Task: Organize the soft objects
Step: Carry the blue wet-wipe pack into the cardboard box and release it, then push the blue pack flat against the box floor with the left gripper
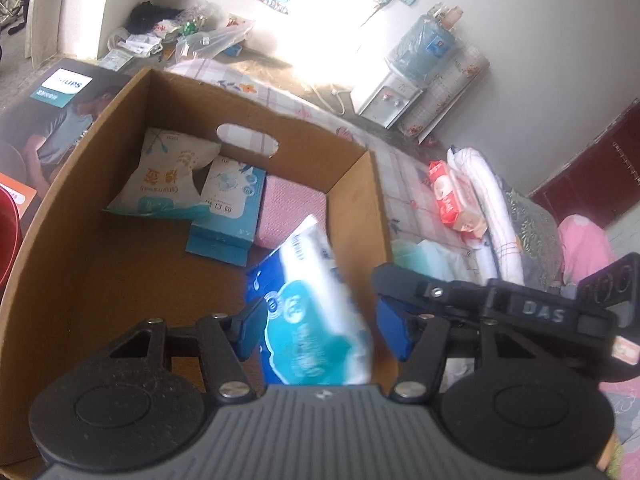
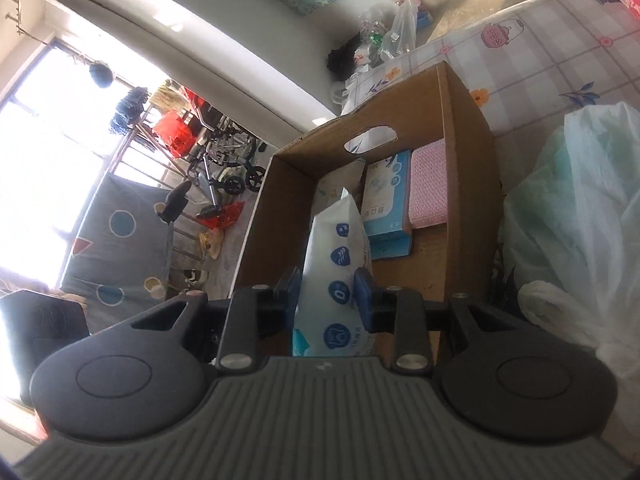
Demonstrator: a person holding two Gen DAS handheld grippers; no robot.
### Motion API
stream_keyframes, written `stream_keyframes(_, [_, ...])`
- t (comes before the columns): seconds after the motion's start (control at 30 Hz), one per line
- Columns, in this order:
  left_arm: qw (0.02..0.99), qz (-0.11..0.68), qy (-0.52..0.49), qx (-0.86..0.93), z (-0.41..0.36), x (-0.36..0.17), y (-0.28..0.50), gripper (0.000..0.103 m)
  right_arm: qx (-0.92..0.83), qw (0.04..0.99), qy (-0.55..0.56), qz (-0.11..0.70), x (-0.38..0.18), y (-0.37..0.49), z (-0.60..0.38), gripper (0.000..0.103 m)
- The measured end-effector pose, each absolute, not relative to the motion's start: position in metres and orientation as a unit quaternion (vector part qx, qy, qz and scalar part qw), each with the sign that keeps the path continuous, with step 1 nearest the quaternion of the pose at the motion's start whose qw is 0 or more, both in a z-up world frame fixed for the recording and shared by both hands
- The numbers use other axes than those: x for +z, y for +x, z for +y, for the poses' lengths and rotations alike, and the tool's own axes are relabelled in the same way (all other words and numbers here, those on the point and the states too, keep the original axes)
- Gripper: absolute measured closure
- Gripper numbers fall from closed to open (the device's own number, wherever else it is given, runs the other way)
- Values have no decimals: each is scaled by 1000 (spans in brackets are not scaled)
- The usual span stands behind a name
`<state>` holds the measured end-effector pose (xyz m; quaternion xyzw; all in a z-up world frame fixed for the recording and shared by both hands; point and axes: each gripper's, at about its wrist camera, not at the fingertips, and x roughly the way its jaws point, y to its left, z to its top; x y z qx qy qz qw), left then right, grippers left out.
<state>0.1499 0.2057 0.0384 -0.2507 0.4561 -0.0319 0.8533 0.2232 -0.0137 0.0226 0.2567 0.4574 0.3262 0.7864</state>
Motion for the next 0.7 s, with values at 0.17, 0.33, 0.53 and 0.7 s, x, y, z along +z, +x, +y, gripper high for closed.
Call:
stream_keyframes(0.17, [822,512,-248,-4,212,-4,165,42,329,792,254,446,25,222,-30,72])
stream_keyframes(0.33, [805,542,-241,-3,210,-24,175,42,323,792,273,441,22,214,-63,72])
stream_keyframes(0.53, [775,588,-229,-21,195,-36,182,42,312,784,313,437,12,206,-99,72])
stream_keyframes(0.7, [772,601,-206,-22,185,-40,187,39,310,777,329,438,2,202,-112,72])
